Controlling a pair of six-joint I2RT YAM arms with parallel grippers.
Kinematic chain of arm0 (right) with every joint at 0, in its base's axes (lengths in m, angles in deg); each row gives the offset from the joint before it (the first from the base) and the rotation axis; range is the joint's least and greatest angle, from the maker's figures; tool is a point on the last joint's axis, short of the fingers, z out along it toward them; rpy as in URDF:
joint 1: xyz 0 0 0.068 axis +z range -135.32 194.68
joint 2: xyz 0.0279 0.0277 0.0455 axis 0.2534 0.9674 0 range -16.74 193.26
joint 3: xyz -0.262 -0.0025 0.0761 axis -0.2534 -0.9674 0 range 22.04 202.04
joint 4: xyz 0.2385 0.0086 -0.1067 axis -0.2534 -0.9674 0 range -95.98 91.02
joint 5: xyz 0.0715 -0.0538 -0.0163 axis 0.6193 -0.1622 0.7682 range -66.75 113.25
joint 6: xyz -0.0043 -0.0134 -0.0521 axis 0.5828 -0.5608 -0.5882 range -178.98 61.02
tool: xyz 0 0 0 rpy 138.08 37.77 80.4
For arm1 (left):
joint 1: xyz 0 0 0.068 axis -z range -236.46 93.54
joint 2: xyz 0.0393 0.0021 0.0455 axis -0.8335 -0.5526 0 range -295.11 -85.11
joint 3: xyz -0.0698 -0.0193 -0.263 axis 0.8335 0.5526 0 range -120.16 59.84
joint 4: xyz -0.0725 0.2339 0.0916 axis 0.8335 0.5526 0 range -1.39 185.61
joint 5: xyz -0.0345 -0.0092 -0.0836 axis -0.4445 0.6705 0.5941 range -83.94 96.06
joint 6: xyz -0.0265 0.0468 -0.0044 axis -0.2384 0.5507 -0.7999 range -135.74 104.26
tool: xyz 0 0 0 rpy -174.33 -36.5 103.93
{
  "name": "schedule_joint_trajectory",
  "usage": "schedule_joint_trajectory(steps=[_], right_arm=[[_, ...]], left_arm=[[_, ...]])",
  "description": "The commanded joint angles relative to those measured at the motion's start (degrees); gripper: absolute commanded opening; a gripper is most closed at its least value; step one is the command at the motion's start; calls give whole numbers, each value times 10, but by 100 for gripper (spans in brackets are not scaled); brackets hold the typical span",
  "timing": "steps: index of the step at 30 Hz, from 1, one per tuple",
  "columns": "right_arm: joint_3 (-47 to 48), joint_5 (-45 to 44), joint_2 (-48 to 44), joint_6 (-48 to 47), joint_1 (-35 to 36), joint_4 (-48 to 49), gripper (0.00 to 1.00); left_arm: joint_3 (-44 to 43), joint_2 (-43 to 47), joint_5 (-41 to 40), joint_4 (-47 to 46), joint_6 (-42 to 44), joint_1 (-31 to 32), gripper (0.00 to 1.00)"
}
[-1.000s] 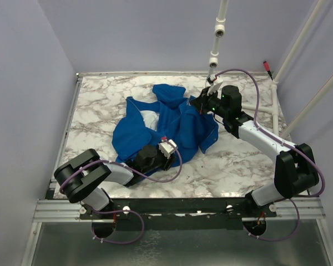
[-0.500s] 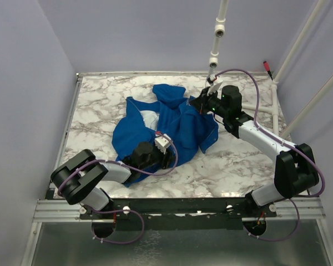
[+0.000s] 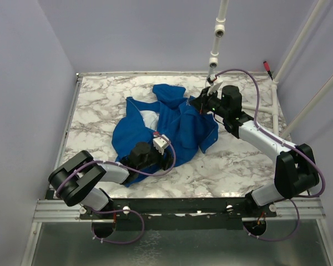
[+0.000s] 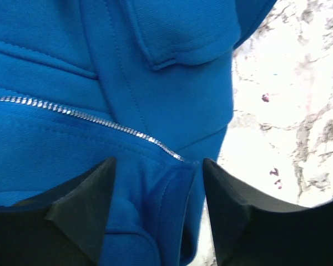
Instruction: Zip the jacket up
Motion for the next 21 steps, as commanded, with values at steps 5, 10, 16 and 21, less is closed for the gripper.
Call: schedule_joint_trajectory(steps=[5, 10, 16, 21], right_arm=[[9, 12, -17, 8, 2, 9, 1], [5, 13, -21, 8, 3, 10, 1], [2, 18, -22, 12, 2, 14, 1], [-3, 16, -24, 10, 2, 14, 1]], left_arm=[[4, 20, 51, -19, -20, 2, 83], [-2, 25, 52, -19, -61, -19, 83], [-6, 30, 28, 0, -58, -39, 73], [11, 23, -9, 9, 28, -5, 66]])
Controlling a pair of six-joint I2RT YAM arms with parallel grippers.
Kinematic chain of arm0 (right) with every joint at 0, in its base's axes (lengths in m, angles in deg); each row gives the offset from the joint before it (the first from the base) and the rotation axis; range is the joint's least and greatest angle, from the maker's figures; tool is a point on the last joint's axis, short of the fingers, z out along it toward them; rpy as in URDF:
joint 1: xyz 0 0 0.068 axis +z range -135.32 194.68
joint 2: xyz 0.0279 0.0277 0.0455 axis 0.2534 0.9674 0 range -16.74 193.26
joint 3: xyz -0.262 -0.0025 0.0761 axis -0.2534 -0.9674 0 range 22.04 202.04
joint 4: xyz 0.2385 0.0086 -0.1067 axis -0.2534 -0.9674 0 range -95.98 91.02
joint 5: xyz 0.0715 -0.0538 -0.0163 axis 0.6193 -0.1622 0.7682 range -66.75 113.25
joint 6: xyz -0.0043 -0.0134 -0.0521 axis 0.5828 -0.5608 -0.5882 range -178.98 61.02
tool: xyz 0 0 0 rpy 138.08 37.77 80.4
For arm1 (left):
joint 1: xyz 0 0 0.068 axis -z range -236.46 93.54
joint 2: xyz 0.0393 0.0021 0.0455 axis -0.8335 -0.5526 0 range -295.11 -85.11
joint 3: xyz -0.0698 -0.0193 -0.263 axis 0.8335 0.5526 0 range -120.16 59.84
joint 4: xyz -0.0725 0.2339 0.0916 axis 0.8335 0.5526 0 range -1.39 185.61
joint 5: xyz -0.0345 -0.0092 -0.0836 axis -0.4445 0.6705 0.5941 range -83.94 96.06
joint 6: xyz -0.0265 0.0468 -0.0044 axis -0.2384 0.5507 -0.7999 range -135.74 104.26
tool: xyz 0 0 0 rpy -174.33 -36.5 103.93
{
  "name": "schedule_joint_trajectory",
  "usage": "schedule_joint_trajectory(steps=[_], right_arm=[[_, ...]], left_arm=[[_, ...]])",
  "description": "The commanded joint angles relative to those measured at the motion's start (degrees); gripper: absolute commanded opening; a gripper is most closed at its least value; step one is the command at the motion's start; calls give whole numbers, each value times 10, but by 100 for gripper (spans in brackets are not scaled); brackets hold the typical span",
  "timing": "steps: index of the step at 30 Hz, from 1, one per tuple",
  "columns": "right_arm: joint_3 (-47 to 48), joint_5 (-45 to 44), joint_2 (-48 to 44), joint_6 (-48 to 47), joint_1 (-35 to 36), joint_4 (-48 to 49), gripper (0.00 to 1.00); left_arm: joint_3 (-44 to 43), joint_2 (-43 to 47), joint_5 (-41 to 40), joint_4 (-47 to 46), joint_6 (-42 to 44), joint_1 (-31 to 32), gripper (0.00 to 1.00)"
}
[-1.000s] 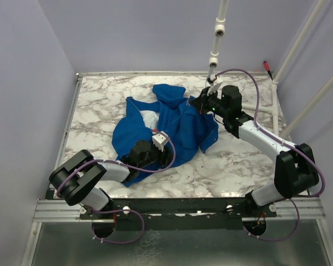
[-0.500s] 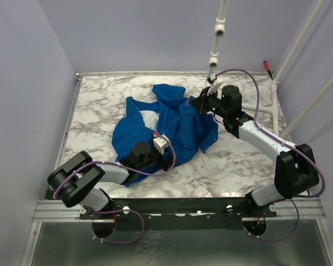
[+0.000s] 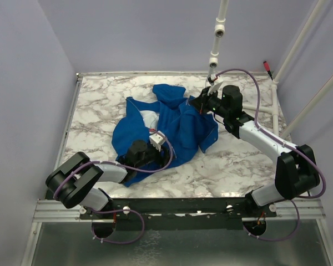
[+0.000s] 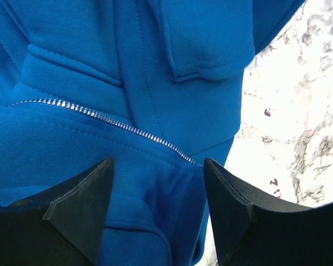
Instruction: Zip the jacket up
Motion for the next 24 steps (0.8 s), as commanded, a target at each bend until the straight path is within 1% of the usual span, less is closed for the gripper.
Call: schedule_joint_trajectory(steps=[1, 5, 11, 13, 16, 18, 21, 24], right_arm=[[-4, 9, -20, 2, 2, 14, 1], [-5, 7, -23, 0, 2, 15, 1], [-8, 5, -30, -3, 2, 12, 1], [-9, 6, -30, -4, 2, 13, 1], [-11, 6, -30, -5, 3, 12, 1], [-11, 8, -30, -4, 2, 13, 1], [-13, 11, -29, 1, 2, 17, 1], [-17, 14, -30, 5, 2, 22, 1]], left_arm=[[13, 3, -38, 9, 82, 39, 67], [14, -5, -86, 17, 137, 84, 66], [13, -6, -125, 35, 150, 91, 64], [10, 7, -120, 35, 127, 89, 67], [-5, 35, -55, 29, 68, 67, 75], [-18, 51, -42, 24, 43, 57, 77], [-27, 69, -59, 24, 52, 53, 74], [-21, 70, -94, 23, 97, 58, 65]])
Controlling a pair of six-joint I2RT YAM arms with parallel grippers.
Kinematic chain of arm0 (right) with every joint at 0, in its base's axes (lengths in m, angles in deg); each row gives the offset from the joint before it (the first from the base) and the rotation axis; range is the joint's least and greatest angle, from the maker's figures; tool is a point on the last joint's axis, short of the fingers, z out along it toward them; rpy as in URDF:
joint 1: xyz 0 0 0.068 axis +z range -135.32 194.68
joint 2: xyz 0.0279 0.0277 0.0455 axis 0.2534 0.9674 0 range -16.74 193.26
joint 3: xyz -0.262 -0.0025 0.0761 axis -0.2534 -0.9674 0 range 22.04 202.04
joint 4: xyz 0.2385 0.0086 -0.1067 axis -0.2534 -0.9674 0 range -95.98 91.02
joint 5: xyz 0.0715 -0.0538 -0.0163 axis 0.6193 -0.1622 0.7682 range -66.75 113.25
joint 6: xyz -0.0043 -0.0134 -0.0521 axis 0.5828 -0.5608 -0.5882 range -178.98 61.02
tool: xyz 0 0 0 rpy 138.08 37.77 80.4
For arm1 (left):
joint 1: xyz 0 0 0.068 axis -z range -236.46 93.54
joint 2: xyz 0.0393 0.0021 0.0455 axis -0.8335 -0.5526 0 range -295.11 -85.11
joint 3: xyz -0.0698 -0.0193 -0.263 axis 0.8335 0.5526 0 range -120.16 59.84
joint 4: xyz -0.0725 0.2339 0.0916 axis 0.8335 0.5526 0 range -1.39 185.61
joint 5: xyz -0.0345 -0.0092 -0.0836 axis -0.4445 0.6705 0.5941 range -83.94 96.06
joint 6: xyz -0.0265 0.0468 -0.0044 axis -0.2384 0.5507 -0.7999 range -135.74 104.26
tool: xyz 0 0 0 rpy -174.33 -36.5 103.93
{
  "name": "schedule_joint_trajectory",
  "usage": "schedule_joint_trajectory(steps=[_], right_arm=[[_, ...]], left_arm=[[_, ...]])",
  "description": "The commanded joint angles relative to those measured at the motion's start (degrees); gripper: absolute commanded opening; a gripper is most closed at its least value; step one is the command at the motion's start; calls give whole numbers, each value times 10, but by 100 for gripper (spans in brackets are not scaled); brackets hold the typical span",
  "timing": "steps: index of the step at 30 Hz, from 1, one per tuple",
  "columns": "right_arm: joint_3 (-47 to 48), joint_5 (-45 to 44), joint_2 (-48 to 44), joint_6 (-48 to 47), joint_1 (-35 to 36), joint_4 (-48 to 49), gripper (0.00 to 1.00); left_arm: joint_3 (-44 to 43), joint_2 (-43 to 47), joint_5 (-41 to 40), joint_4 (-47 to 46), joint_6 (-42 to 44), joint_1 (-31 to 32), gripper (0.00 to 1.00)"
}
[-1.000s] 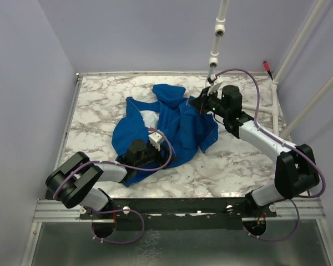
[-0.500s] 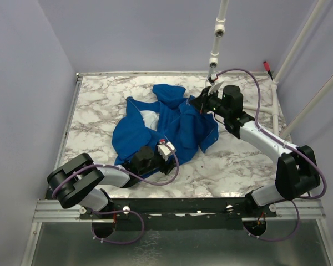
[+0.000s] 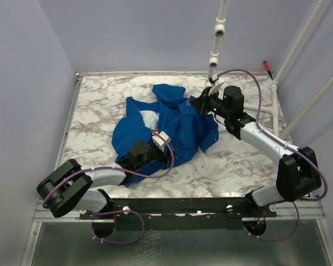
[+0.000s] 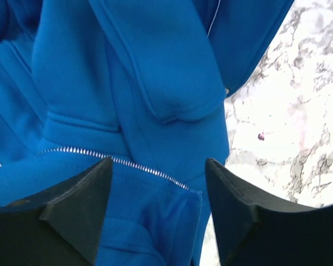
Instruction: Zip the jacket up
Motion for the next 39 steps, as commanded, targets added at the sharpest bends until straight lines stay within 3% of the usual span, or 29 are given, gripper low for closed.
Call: schedule_joint_trajectory(steps=[1, 6, 15, 26, 35, 39], right_arm=[[-10, 14, -15, 6, 2, 23, 1], [-10, 15, -22, 4, 3, 20, 1], [-13, 12, -31, 2, 2, 20, 1], [-10, 8, -29, -6, 2, 11, 1], [-11, 3, -32, -8, 2, 8, 1], [-10, 4, -32, -7, 2, 5, 1]], left_arm=[[-1, 4, -40, -10, 57, 14, 64], [17, -26, -107, -7, 136, 43, 61], [29, -58, -141, 8, 126, 56, 63], [11, -74, -64, 13, 64, 57, 77], [19, -99, -36, 12, 78, 56, 77], [10, -129, -43, 4, 85, 56, 71]])
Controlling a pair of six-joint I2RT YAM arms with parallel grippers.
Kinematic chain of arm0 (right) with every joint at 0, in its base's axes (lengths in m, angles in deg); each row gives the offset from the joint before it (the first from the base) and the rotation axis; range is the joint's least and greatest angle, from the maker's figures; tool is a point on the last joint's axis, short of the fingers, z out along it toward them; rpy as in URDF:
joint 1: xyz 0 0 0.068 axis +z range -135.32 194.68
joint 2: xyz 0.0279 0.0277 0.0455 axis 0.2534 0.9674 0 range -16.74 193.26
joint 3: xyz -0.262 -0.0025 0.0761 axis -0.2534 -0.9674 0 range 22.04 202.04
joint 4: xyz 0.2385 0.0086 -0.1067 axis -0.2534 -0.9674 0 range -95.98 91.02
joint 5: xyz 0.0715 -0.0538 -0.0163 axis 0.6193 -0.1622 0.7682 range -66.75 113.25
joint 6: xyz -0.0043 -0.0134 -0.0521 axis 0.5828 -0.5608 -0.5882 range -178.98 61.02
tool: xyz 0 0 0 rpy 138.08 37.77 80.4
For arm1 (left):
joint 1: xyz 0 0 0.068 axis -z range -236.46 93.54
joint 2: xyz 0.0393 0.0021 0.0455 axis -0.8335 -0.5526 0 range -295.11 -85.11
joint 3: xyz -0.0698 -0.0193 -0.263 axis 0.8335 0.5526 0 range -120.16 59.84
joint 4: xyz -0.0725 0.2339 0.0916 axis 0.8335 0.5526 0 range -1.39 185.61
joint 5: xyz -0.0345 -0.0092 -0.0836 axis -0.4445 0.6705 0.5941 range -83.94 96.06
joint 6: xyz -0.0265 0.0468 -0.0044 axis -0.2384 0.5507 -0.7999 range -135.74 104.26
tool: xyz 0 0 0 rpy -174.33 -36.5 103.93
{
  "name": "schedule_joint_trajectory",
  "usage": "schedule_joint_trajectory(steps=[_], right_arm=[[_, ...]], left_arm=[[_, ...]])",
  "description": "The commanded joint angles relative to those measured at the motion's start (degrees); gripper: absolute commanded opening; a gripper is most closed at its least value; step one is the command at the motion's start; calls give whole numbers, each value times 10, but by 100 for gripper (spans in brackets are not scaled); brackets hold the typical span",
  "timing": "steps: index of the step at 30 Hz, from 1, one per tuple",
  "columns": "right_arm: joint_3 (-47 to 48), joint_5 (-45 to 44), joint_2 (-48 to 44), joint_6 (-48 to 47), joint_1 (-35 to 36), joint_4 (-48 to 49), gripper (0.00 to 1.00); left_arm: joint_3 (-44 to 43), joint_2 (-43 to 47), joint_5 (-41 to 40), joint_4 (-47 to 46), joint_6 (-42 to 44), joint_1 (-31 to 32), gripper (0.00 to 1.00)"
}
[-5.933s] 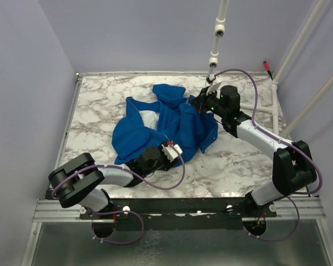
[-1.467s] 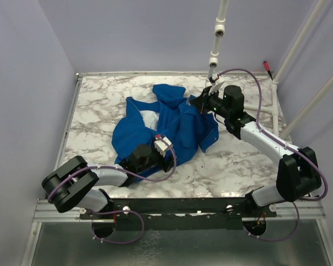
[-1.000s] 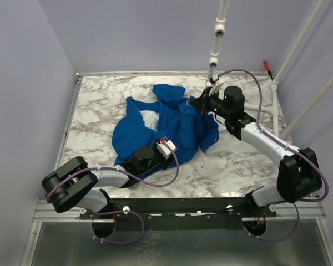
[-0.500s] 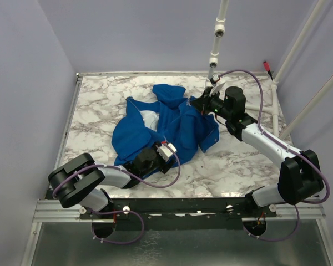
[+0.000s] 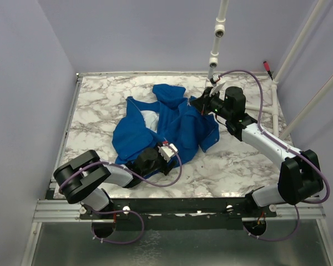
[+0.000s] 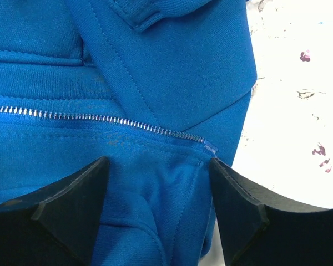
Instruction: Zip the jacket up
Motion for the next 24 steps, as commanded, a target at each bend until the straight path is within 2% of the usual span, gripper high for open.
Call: schedule_joint_trajectory(steps=[1, 4, 8, 10, 17, 24], right_arm=[[-1, -4, -16, -7, 2, 4, 1], [-1, -10, -18, -9, 2, 0, 1], [-1, -13, -18, -8, 3, 1, 1], [1, -12, -15, -9, 3, 1, 1], [7, -29, 0, -23, 2, 4, 1], [15, -41, 23, -50, 2, 18, 1]], left_arm=[[-7, -40, 25, 11, 8, 2, 69], [-3, -48, 19, 7, 28, 3, 57], [2, -40, 13, 2, 32, 3, 32], [3, -32, -2, 2, 29, 3, 27], [15, 33, -10, 22, 26, 2, 26], [11, 189, 54, 116, 35, -44, 27]])
